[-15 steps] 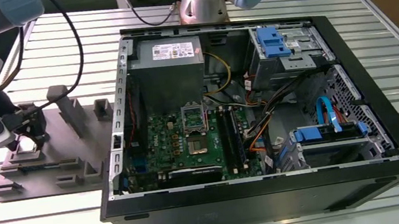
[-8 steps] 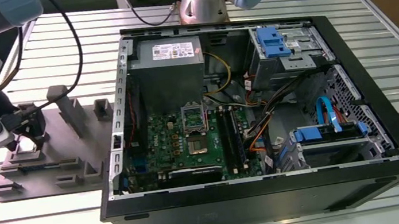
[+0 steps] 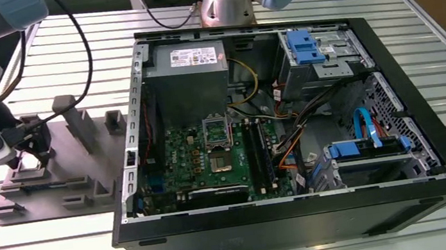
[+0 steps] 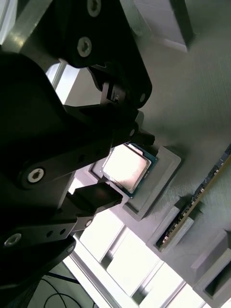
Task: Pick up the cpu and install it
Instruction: 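Pick up the cpu and move it towards the insertion slot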
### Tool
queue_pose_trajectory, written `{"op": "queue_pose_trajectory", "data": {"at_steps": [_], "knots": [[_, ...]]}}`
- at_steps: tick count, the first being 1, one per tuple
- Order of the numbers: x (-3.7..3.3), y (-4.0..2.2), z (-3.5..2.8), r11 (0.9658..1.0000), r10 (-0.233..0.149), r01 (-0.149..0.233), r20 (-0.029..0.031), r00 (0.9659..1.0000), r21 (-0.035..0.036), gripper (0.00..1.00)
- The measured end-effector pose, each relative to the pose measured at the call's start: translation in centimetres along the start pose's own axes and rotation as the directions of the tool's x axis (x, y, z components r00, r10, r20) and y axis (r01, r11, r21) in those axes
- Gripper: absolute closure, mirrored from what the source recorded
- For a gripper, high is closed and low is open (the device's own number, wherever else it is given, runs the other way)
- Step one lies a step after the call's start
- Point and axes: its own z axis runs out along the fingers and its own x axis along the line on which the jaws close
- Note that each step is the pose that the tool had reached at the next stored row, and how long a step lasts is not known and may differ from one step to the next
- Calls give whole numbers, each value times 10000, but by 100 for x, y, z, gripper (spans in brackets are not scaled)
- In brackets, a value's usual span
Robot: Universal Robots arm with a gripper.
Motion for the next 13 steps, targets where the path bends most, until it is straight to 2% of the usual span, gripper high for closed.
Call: {"op": "queue_pose_trajectory", "data": {"at_steps": [3,10,13], "knots": [[0,0,3,9990,-451,451,-4,9990,-12,41],[0,0,3,9989,-479,479,-4,9989,-16,41],[-1,0,-22,9989,-479,479,-5,9989,-16,41]]}}
